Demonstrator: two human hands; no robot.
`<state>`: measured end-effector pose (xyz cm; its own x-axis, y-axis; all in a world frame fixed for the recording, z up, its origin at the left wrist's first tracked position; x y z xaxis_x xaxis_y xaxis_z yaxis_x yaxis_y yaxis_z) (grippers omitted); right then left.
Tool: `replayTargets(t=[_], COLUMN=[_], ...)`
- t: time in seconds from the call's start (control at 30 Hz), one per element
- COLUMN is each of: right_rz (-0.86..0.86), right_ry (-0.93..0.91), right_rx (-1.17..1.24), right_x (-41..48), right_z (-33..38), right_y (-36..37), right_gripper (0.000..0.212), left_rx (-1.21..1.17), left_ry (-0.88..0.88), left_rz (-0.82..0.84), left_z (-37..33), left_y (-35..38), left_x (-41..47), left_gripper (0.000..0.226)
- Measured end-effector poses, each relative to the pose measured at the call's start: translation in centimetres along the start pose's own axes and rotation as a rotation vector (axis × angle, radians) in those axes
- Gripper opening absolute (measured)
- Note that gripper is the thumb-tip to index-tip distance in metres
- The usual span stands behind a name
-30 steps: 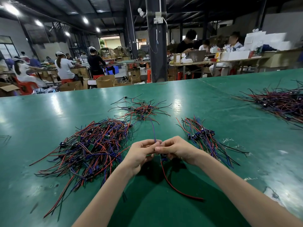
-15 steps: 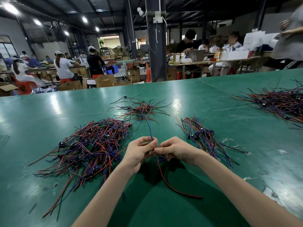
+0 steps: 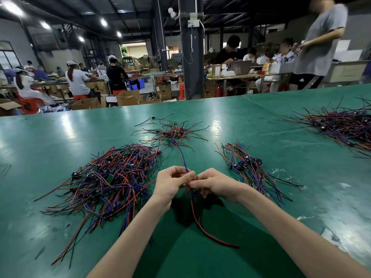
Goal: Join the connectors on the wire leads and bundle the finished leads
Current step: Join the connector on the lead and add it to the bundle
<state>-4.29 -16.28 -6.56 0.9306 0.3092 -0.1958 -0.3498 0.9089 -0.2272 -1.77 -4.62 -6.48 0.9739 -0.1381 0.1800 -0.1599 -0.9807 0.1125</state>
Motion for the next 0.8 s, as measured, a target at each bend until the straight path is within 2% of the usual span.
replayTargets(t=[0.1,0.33,0.53,0.67,0.8], right_rz=[0.001,-0.041,-0.09,-0.064,-0.055], right_ry=[-0.005,-0.022,0.009,0.042,0.06], right_rx=[-0.027,-0.045,-0.04,-0.027,0.062], right_x=[0.0,0.1,0.1,0.0,0.1], right_z=[0.1,0.3,0.1,-0.1,-0.1], right_y=[0.1,0.3,0.1,0.3,0.2], right_gripper=[0.023,0.023,0.015,0.031,0.022], left_rx=[0.065,0.102,0.147,0.299,0.328], left_ry=[0.043,0.088,0.125,0.215,0.263], left_rz=[0.007,-0.009,0.007,0.108,0.098], left_z=[-0.2,-0.8,-1.0,-1.5,-1.9], left_y=[0.0,-0.3,-0.4,0.1,-0.1], left_x=[0.2,0.3,0.3,0.3,0.4], left_gripper=[0.015,0.014,0.019,0.023,0.017])
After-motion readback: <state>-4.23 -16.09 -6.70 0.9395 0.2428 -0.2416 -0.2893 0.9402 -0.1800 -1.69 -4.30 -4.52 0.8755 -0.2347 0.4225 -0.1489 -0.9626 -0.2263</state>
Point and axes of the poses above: each hand's wrist, its own x-axis towards the middle knuckle, its own y-axis out of the palm, z = x × y, the point moved 7 cm from there along x, towards the middle knuckle, and after that the axes turned 7 degrees about y, right-handed, at the moved point
